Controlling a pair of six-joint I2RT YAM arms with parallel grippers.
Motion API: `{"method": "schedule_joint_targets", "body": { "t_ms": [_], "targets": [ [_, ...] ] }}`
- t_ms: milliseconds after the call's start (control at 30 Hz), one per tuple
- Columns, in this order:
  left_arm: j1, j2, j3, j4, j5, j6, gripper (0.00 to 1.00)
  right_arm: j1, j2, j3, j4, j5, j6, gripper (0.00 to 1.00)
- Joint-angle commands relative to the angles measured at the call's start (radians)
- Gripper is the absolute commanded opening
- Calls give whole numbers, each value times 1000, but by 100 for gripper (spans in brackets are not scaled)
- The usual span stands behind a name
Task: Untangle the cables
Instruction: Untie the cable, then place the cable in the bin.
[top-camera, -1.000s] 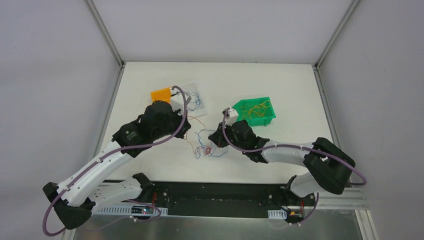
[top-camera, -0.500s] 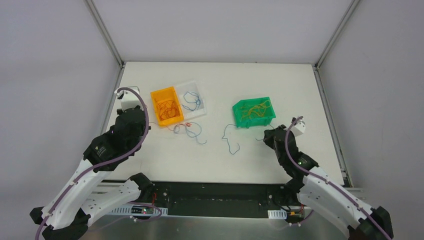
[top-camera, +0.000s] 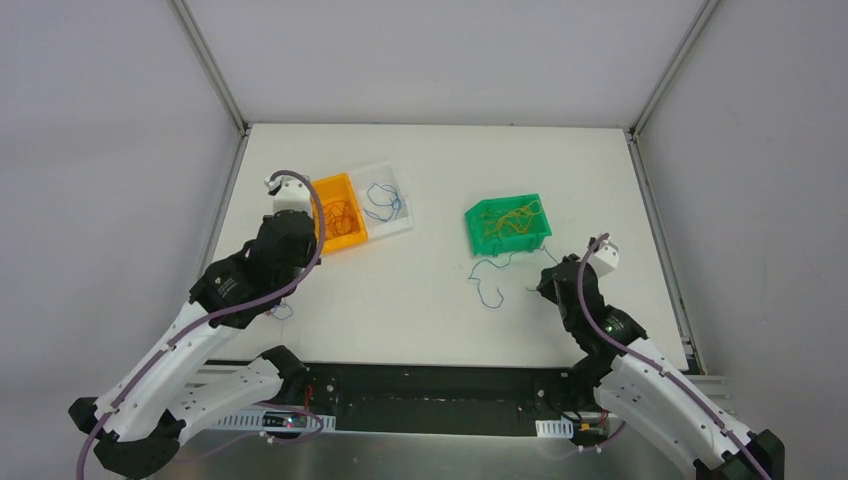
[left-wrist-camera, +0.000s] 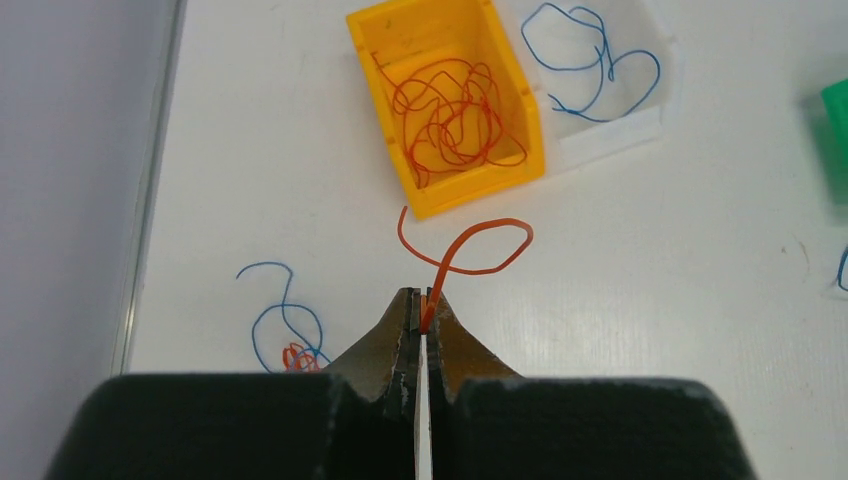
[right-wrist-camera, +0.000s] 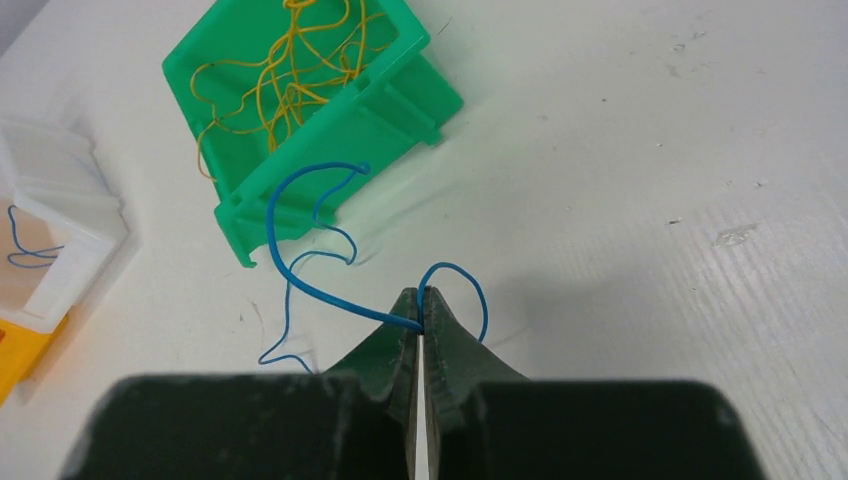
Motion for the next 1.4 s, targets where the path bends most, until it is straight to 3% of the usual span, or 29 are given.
{"method": "schedule_joint_targets", "body": {
  "t_ms": [0, 267, 367, 400, 467, 833, 1033, 1233, 1367],
  "targets": [
    [4, 50, -6, -1, 108, -19, 0, -3, 43, 73, 18, -111, -81, 5],
    [5, 101, -3, -1, 148, -27, 0, -2, 164, 162, -36, -248, -167, 23],
    [5, 114, -7, 0, 161, -27, 0, -2, 203, 205, -91, -234, -170, 77],
    [5, 119, -9, -1, 162, -26, 0, -2, 217, 224, -114, -217, -164, 87],
    [4, 130, -11, -1, 165, -21, 0, -2, 251, 264, -172, -187, -143, 96],
    [4, 176, -2, 9, 246, -26, 0, -57, 438, 368, -278, -155, -141, 99],
    [3, 184, 8, 55, 407, -54, 0, -261, 542, 370, -191, -435, -129, 99],
    [3, 209, 76, 76, 498, -52, 0, -267, 667, 321, -13, -752, -121, 99],
    [4, 193, 103, 85, 491, -38, 0, -215, 672, 300, 58, -762, -107, 99]
  ]
}}
